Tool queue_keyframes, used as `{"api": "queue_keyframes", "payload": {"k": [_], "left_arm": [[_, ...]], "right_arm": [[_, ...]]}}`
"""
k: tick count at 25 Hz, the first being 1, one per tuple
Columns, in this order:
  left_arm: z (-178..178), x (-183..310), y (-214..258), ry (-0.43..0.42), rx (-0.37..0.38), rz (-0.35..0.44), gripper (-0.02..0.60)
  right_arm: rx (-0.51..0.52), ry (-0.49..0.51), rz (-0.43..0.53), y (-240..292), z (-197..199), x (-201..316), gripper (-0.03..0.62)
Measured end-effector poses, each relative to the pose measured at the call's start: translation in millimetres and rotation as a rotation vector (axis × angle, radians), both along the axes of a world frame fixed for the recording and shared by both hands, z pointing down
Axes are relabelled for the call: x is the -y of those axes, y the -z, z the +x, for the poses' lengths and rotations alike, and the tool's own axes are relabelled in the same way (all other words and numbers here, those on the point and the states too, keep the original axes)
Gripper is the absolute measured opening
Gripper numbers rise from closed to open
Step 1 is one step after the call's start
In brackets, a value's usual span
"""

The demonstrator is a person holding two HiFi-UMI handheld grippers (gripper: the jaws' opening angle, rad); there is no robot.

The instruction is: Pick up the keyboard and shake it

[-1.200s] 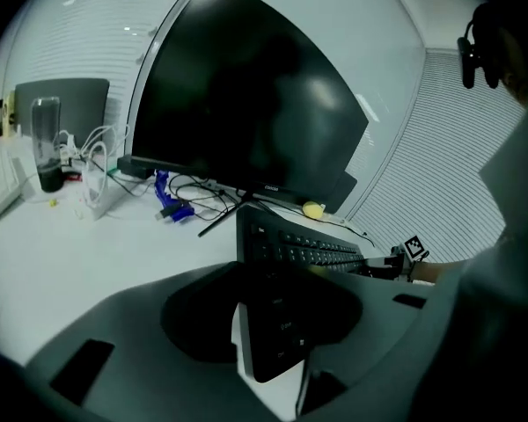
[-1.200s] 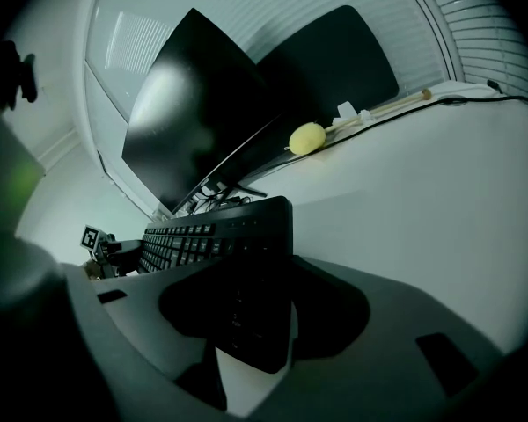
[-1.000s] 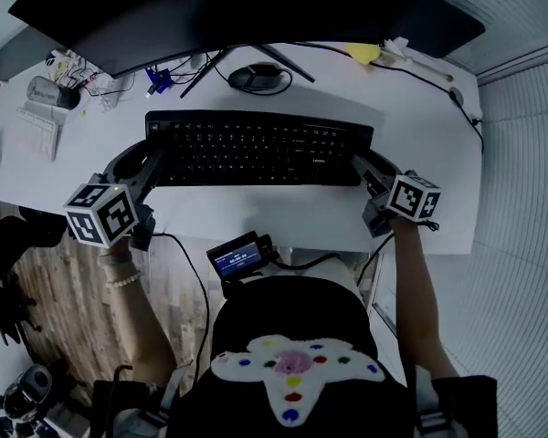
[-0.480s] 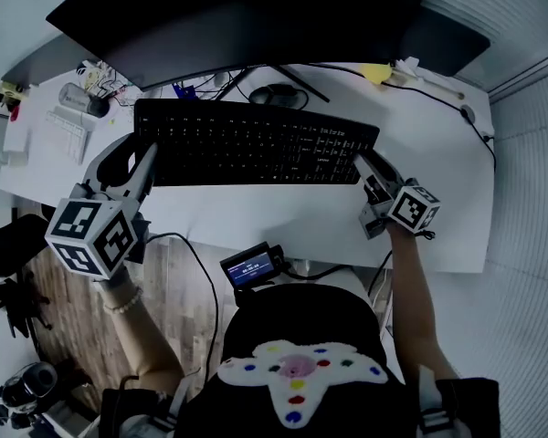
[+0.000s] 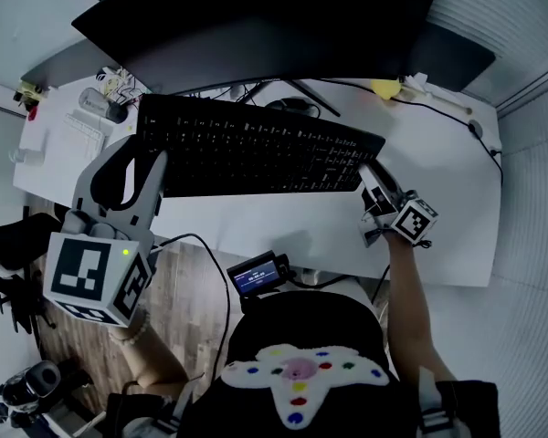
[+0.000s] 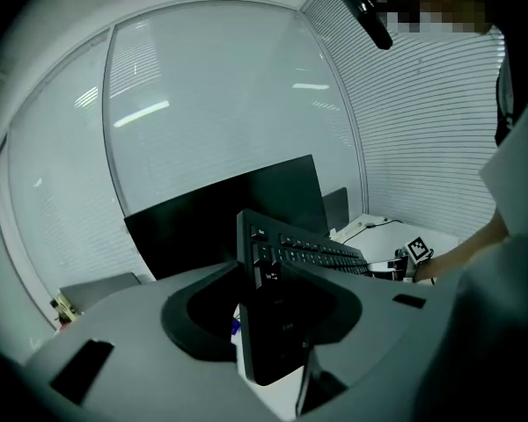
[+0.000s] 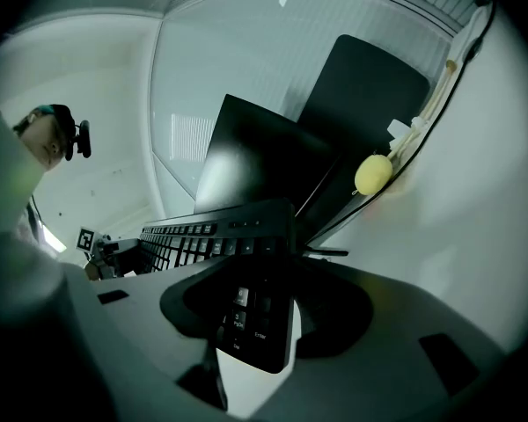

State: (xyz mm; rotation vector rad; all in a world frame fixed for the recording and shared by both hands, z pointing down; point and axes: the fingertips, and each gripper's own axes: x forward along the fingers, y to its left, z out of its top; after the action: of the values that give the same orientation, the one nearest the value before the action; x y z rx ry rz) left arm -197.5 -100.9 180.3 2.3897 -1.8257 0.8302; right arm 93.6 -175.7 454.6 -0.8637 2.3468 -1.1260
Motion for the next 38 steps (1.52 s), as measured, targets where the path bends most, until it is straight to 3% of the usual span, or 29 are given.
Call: {"api": "queue_keyframes", "payload": {"k": [13,21,25,29,38], "left_arm": [[39,-19,50,-0.028,0.145,0.078,0.156],[44,-24,58,-0.017,0.146,0.123,0.156],[39,-22,51,-0.008,0.118,0.113,0.156],[23,-15,33,-0.002,0.044,0.08,0.158],[-3,6,-32,-0.041,-0.309,-0.008,0.158]], "right_arm": [[0.193,0.051,-0.036,-11,-30,-4,0.193],[0.257,0.077,-0.036,-12,-45,1,0.193],[0.191,0.091,-0.04,-9,-36,-1,0.193],[0.1,0.079,-0.08,-8,-19,-5,0.193],[-0.142,-0.012,-0.14,4,37,-18,0.193]]}}
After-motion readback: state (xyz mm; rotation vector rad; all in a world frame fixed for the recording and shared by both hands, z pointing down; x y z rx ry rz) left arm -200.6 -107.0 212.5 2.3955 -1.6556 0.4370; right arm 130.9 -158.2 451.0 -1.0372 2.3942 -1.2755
